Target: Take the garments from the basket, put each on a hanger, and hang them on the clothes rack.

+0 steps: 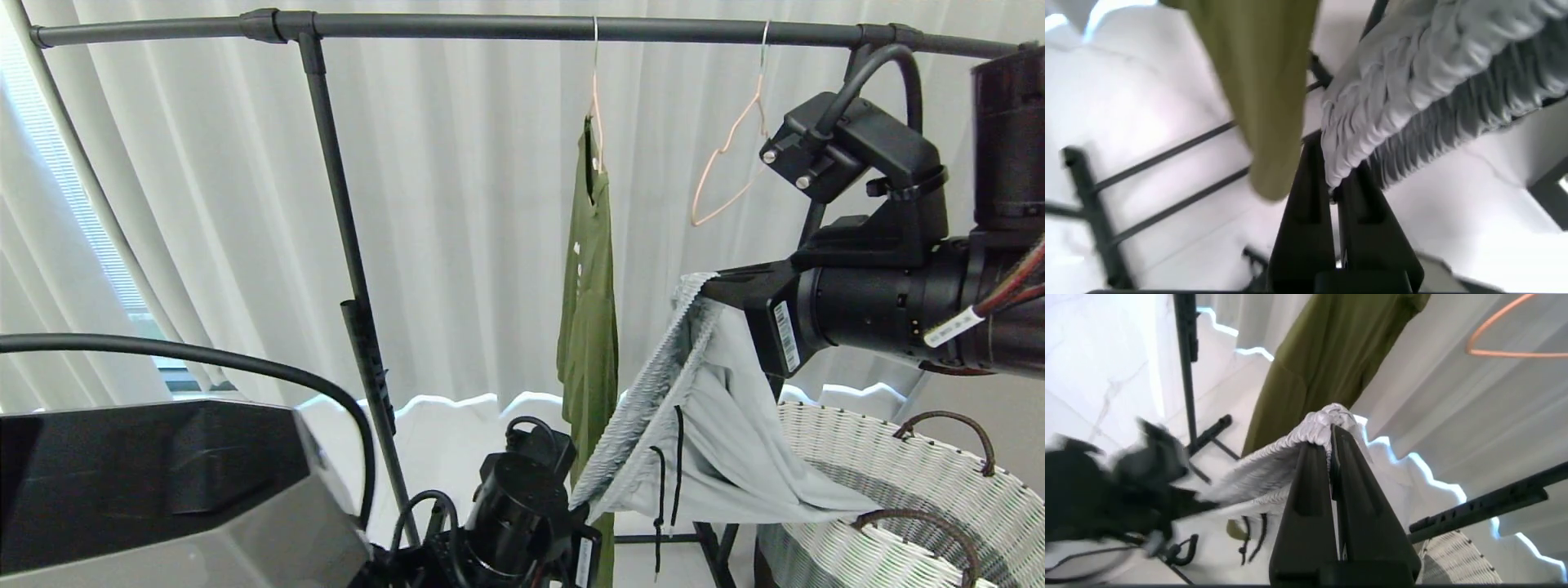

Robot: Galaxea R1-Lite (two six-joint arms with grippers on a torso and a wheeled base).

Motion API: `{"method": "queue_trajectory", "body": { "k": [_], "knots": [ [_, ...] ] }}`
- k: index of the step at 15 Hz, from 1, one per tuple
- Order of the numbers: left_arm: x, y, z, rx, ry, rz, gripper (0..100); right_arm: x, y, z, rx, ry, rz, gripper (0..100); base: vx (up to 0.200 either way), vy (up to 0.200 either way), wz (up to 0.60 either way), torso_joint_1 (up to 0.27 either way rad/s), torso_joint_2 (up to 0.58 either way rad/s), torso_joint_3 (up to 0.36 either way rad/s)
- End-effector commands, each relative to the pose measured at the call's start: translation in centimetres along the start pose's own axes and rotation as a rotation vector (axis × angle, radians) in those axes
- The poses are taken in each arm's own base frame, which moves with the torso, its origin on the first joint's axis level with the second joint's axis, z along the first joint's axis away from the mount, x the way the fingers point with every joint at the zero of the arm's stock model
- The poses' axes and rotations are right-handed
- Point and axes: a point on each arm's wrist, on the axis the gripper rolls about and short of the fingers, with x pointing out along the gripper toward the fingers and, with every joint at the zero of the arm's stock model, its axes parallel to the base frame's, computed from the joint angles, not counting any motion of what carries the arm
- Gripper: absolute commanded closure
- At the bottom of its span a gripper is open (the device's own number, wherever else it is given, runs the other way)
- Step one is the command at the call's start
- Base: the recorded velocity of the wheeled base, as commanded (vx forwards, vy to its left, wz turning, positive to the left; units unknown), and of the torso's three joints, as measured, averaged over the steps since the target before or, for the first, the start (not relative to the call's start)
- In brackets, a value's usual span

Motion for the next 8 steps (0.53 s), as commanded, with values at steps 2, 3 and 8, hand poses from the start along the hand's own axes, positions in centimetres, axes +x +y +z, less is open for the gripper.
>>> {"method": "queue_trajectory", "body": {
  "k": [2,3,8],
  "knots": [
    [-9.8,1.9,4.1,-0.036,-0.065,0.031,100,0.9,-0.5,-0.7,0.009,0.009,-0.030,100,0.000,0.000,0.00,0.000,0.00,0.000],
    [-11.9,1.8,5.5,-0.039,-0.077,0.034,100,0.7,-0.9,-0.7,0.018,-0.019,-0.045,100,0.000,0.000,0.00,0.000,0.00,0.000],
    [-19.7,1.2,12.5,-0.046,-0.167,0.152,100,-3.1,-1.9,-1.9,0.028,-0.055,-0.071,100,0.000,0.000,0.00,0.000,0.00,0.000]
  ]
}}
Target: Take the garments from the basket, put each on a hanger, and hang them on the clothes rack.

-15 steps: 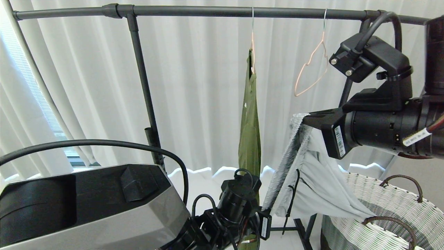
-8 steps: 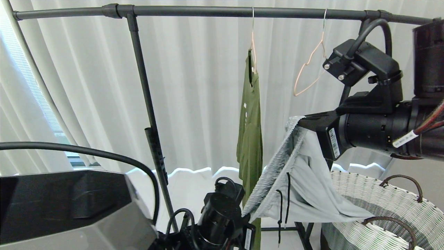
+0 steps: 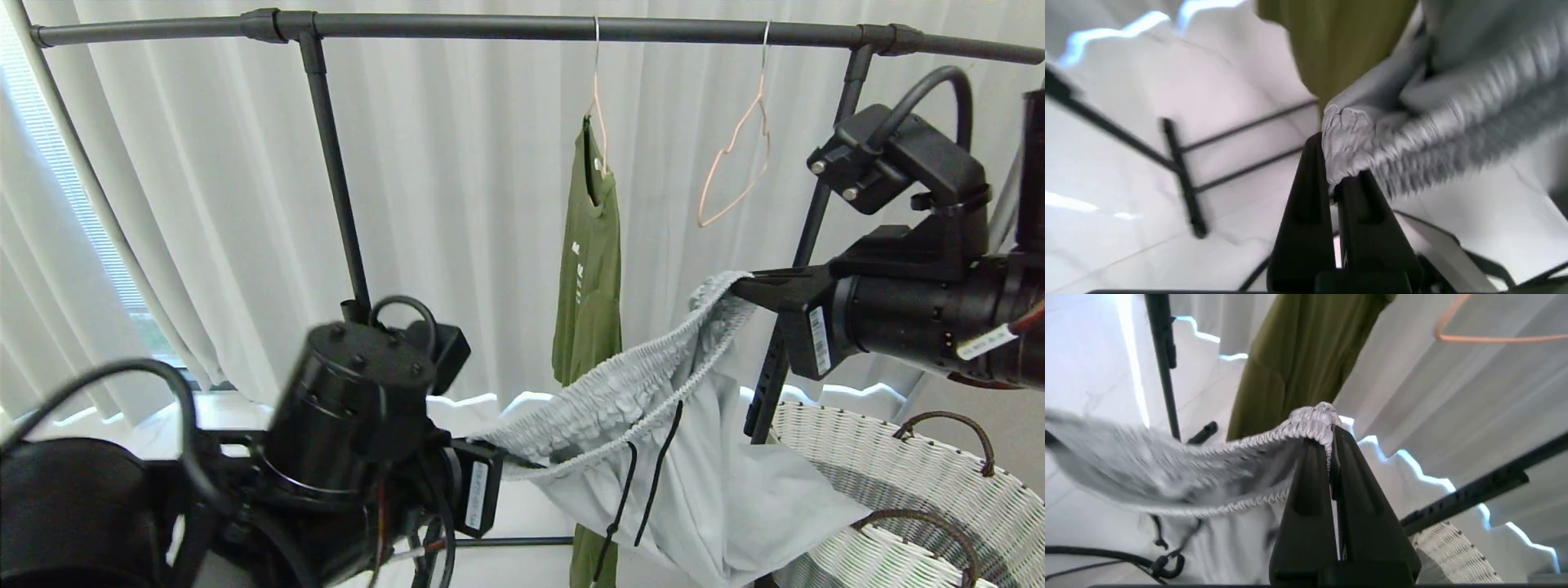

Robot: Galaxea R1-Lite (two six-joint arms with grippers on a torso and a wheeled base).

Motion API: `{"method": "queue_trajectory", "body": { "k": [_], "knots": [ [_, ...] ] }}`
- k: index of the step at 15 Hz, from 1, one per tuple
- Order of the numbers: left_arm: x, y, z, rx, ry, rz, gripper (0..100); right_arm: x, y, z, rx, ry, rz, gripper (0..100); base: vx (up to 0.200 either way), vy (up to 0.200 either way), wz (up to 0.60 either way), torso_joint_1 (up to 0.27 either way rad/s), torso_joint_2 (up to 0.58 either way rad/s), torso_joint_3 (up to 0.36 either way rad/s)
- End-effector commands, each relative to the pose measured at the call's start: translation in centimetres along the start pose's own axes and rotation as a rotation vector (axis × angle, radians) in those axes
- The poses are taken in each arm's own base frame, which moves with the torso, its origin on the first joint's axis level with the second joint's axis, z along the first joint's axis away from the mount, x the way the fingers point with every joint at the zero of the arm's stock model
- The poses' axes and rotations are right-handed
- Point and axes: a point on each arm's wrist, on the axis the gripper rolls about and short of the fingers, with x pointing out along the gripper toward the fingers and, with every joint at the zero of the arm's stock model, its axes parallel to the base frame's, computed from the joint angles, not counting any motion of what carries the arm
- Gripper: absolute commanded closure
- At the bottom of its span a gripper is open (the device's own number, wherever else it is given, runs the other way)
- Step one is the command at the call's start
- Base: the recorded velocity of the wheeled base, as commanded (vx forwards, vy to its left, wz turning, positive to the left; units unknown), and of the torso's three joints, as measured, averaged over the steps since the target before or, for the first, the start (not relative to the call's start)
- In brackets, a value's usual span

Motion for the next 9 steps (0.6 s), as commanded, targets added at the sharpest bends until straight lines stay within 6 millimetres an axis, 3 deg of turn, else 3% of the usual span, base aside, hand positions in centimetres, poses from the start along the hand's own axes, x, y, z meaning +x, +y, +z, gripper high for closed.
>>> {"method": "queue_trajectory", "body": {
  "k": [1,4,9],
  "knots": [
    [-7.8,1.1,5.0,-0.047,-0.169,-0.017,100,-3.4,-0.8,-0.7,0.007,-0.039,-0.005,100,0.000,0.000,0.00,0.000,0.00,0.000],
    [-11.5,1.7,6.8,0.029,-0.175,-0.010,100,-5.4,-1.2,-1.1,0.007,-0.074,0.022,100,0.000,0.000,0.00,0.000,0.00,0.000],
    [-12.5,2.0,7.5,0.155,-0.224,0.118,100,-5.3,-1.5,1.3,-0.012,-0.151,0.059,100,0.000,0.000,0.00,0.000,0.00,0.000]
  ]
}}
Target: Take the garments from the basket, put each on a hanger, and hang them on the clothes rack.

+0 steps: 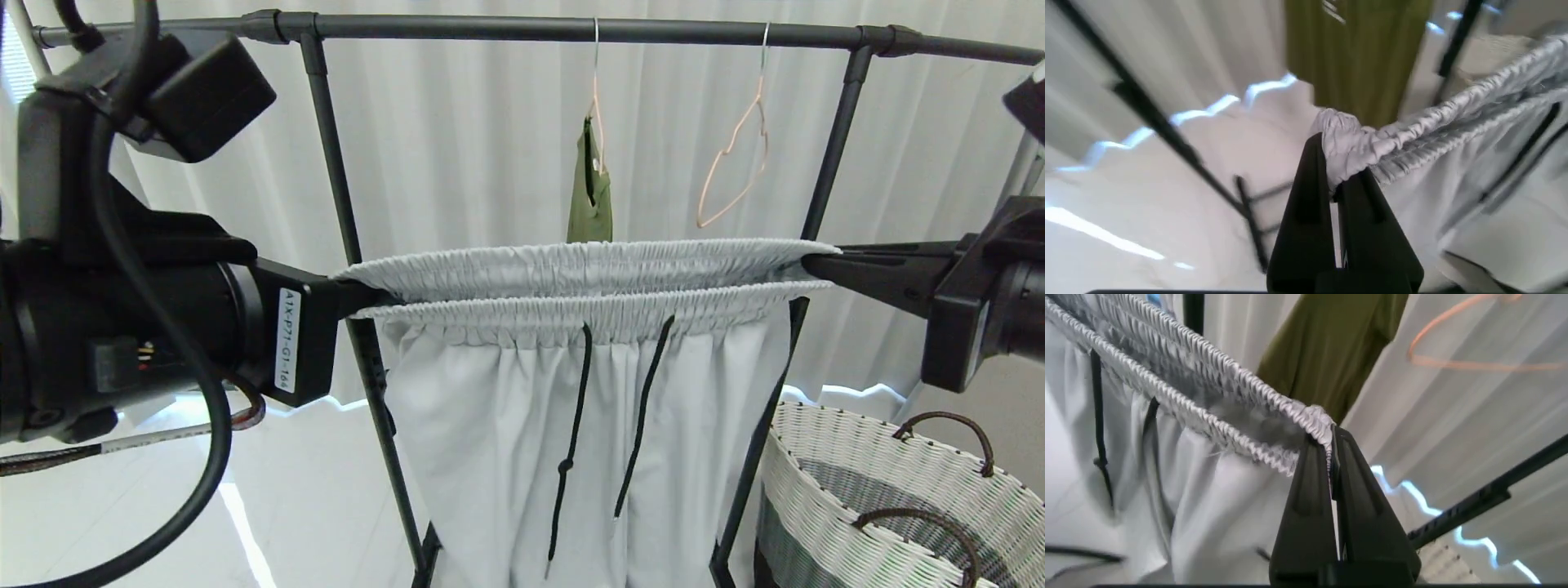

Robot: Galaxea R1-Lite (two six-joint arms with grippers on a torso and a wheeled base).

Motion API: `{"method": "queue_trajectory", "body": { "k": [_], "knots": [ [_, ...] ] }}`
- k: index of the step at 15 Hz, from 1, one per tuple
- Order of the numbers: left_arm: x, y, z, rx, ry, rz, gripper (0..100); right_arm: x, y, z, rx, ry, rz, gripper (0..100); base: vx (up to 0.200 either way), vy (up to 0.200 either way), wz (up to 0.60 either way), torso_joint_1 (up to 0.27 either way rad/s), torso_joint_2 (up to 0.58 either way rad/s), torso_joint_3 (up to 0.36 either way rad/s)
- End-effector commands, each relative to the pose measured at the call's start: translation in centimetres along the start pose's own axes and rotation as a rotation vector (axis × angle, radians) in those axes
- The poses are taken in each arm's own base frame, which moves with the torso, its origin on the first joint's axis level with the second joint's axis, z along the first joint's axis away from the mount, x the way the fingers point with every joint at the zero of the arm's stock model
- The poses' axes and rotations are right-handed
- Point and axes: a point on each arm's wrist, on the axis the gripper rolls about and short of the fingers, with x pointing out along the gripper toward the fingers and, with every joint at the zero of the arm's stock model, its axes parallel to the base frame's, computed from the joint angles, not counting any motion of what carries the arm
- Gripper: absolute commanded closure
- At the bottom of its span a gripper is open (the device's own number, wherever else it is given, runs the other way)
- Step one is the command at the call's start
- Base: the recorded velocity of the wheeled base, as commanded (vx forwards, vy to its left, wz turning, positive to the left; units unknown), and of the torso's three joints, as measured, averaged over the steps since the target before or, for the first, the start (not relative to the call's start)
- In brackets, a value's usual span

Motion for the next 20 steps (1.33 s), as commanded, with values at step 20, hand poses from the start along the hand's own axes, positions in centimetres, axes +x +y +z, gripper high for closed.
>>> {"method": "queue_trajectory", "body": {
  "k": [20],
  "knots": [
    [-1.9,0.1,4.0,0.021,-0.203,-0.077,100,-7.9,-0.7,5.4,-0.017,0.015,0.527,100,0.000,0.000,0.00,0.000,0.00,0.000]
  ]
}}
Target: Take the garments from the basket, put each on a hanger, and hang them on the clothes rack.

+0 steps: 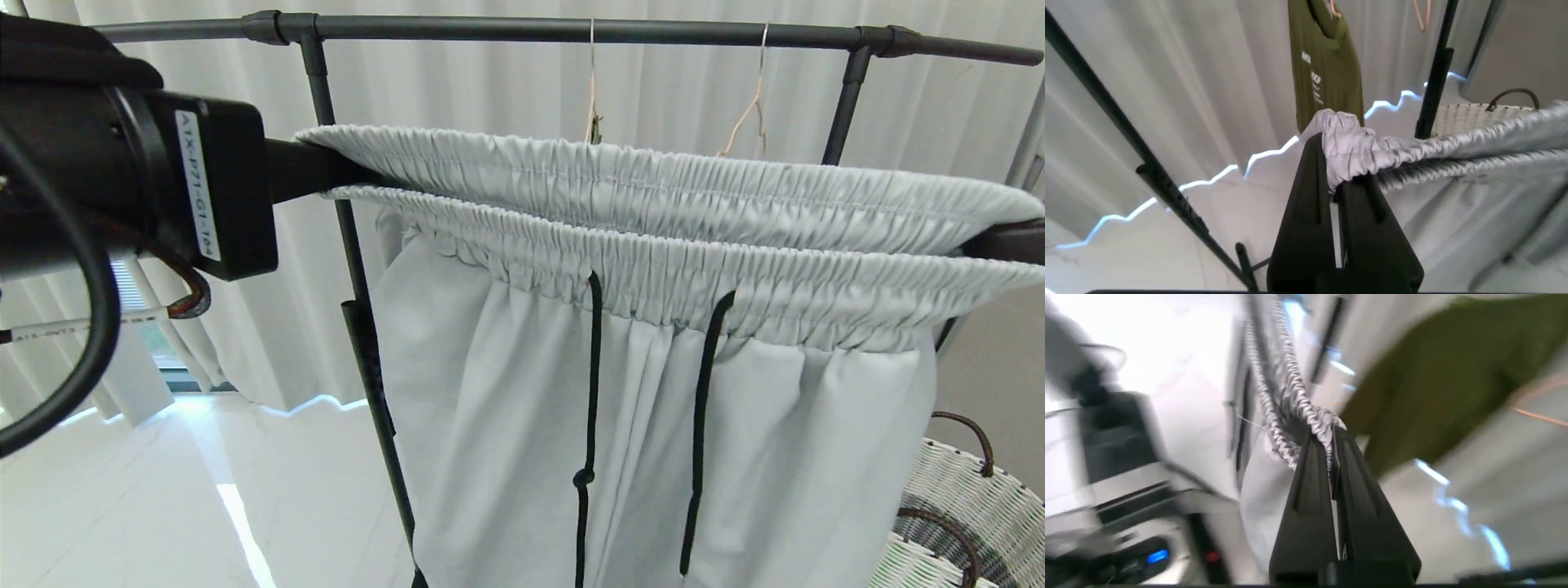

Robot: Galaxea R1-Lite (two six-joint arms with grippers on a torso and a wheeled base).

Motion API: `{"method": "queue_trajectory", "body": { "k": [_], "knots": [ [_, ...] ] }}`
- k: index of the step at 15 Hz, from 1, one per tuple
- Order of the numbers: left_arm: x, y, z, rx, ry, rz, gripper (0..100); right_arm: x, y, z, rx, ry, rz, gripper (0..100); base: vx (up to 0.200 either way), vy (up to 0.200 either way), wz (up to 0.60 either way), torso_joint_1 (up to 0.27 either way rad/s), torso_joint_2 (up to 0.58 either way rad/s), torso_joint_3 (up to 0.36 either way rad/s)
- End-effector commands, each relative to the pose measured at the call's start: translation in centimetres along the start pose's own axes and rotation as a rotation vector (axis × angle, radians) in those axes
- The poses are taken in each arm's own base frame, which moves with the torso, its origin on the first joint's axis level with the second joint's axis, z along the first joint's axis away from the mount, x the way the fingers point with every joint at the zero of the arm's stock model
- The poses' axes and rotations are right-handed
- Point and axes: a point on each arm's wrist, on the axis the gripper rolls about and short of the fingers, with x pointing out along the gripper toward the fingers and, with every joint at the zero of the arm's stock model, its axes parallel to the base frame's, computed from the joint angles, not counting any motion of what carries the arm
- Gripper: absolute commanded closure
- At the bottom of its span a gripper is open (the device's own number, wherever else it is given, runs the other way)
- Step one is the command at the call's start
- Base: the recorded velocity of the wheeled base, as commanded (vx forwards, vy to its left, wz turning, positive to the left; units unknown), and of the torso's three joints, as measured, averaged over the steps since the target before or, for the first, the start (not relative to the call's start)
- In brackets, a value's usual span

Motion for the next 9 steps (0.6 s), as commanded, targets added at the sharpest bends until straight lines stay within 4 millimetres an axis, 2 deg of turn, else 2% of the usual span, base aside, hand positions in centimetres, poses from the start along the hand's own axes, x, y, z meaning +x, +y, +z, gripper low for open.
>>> {"method": "queue_trajectory", "body": {
  "k": [1,6,9],
  "knots": [
    [1.2,-0.4,-0.1,0.001,0.010,0.001,100,-0.1,1.0,0.1,-0.006,-0.016,0.088,100,0.000,0.000,0.00,0.000,0.00,0.000],
    [1.6,-0.6,-0.1,0.001,0.004,-0.005,100,-0.1,1.3,0.2,0.015,-0.017,0.106,100,0.000,0.000,0.00,0.000,0.00,0.000],
    [0.7,0.1,-0.2,0.000,0.025,-0.007,100,0.0,0.3,0.1,0.030,0.003,-0.038,100,0.000,0.000,0.00,0.000,0.00,0.000]
  ]
}}
